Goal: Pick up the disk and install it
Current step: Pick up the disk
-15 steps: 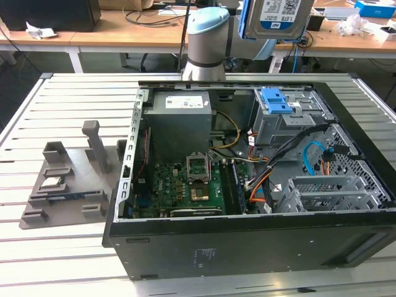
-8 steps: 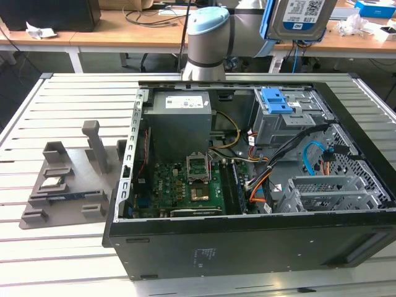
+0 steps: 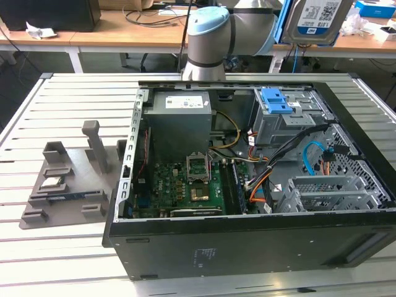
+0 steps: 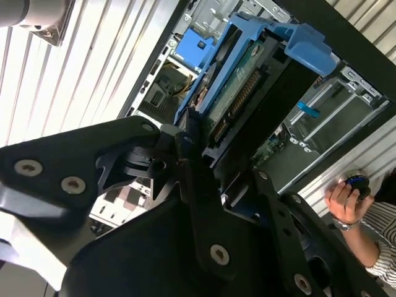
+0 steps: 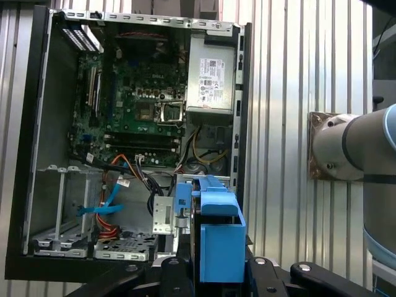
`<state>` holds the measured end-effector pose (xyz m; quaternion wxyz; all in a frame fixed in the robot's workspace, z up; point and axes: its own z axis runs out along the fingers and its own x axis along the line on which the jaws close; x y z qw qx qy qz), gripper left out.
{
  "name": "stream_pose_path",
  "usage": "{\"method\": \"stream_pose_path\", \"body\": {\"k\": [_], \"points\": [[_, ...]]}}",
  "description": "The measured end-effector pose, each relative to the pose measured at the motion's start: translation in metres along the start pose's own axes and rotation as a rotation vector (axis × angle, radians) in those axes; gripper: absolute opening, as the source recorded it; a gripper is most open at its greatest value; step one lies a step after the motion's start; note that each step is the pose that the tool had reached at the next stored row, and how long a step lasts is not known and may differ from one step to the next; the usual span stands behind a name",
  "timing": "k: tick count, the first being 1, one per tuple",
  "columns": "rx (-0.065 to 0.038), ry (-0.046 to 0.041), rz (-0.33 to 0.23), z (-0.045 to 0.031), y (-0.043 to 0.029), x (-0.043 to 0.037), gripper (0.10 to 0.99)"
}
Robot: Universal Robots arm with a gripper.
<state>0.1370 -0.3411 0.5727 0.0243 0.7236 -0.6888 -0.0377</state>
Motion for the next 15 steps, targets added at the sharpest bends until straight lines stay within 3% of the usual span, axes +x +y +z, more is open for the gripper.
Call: {"method": "stream_pose_path", "body": {"k": [4,10,13,15], "points": [[0.0,0.0,0.001,0.0104,-0.0009,0.0034,0.365],[0.0,-0.0004,0.002,0.0118,0.0,0.0231,0.365],[0.0,-0.0004,0.002,0.012,0.0007,0.0367,0.365],[0.0,-0.0003,0.002,0.0121,0.0009,0.0406,0.365]]}}
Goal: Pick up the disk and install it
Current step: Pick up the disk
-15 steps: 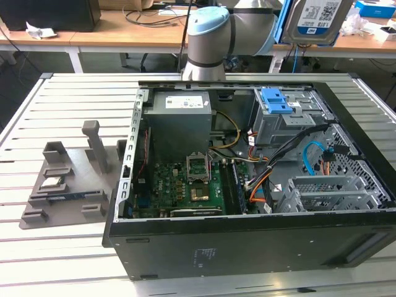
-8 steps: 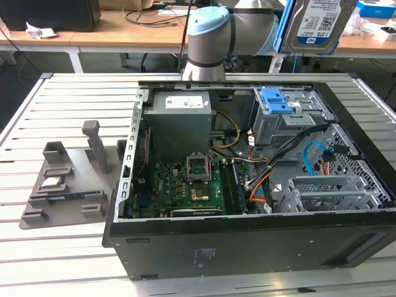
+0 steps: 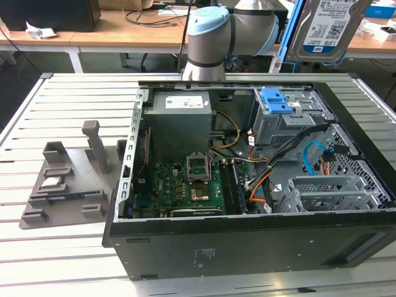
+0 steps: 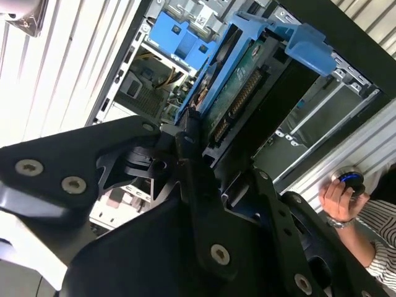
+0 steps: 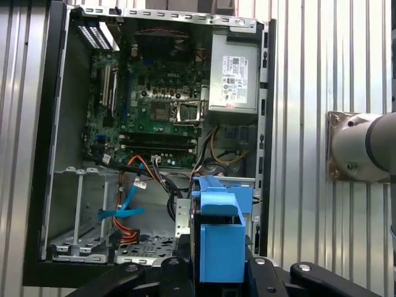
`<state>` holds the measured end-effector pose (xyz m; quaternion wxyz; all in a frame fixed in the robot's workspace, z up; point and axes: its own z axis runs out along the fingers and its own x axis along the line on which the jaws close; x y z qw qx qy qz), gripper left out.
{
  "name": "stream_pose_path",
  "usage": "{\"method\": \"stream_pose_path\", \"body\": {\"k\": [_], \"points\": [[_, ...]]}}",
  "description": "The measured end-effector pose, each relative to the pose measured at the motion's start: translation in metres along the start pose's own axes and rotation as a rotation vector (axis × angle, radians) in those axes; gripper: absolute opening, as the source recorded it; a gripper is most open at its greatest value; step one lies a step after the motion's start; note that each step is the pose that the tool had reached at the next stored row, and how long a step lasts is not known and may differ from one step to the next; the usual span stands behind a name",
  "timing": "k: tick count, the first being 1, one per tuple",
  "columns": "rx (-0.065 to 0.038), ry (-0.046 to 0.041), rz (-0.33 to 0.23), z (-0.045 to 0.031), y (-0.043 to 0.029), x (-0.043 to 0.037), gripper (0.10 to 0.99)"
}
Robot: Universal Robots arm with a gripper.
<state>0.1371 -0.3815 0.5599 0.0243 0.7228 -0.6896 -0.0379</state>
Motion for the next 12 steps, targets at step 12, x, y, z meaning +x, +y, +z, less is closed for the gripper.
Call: {"method": "stream_pose_path", "body": {"k": [12], "points": [[0.0,-0.0001,0.0,0.0012,0.0012,0.0279,0.365]]}}
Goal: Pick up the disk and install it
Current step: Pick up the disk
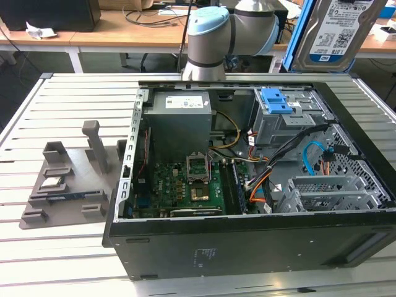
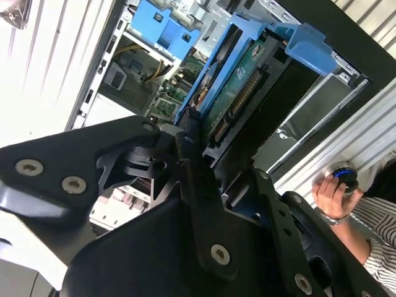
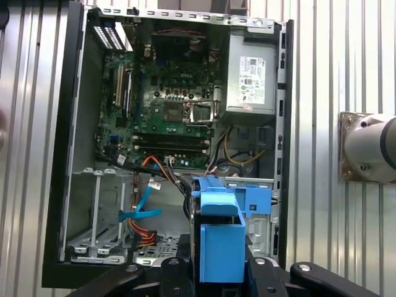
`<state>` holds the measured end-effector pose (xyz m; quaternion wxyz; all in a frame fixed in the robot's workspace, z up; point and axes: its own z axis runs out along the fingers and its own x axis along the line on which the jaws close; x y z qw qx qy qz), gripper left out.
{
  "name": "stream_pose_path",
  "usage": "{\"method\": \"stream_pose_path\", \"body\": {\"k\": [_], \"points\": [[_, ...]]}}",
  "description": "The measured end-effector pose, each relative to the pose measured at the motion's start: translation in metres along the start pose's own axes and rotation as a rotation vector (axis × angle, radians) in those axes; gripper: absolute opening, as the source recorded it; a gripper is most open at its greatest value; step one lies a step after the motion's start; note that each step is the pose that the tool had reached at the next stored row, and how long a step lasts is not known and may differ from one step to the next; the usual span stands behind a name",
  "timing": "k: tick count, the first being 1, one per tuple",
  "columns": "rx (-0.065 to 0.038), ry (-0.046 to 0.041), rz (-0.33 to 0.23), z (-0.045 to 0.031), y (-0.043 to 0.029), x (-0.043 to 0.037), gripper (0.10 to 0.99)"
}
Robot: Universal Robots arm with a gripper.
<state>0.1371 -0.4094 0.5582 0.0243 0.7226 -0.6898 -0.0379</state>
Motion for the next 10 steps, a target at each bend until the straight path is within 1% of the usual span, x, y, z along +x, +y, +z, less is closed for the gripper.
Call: {"method": "stream_pose_path", "body": {"k": [3,10], "points": [[0.0,0.0,0.0,0.0002,0.0002,0.0053,0.365],[0.0,0.0,0.0,0.001,0.0009,0.0209,0.365]]}}
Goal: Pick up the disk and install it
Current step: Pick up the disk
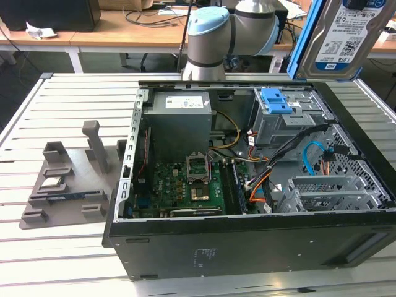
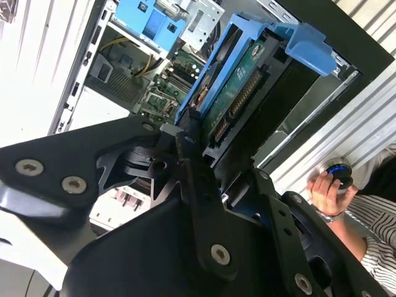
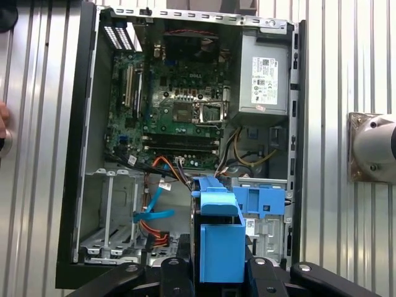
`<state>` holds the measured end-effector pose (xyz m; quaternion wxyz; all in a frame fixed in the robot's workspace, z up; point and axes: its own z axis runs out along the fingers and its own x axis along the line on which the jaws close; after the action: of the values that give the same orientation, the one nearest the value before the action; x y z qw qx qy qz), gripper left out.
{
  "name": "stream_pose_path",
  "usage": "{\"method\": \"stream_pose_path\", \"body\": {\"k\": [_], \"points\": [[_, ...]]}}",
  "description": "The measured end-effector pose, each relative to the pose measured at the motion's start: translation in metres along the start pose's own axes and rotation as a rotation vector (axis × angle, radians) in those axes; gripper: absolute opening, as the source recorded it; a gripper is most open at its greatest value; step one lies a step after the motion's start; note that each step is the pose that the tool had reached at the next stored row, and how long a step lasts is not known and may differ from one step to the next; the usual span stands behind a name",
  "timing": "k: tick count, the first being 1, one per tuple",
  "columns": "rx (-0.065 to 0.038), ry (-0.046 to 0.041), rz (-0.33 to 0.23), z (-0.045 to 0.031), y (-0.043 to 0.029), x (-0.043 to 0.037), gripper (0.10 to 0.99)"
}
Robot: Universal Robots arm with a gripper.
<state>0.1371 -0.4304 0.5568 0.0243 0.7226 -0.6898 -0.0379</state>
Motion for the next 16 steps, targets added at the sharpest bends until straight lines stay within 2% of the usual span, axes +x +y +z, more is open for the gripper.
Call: {"method": "stream_pose_path", "body": {"k": [3,11,16], "points": [[0.0,0.0,0.0,0.0004,0.0003,0.0079,0.365],[0.0,0.0,0.0,0.0011,0.0008,0.0208,0.365],[0.0,0.0,0.0,0.0014,0.0014,0.0332,0.365]]}}
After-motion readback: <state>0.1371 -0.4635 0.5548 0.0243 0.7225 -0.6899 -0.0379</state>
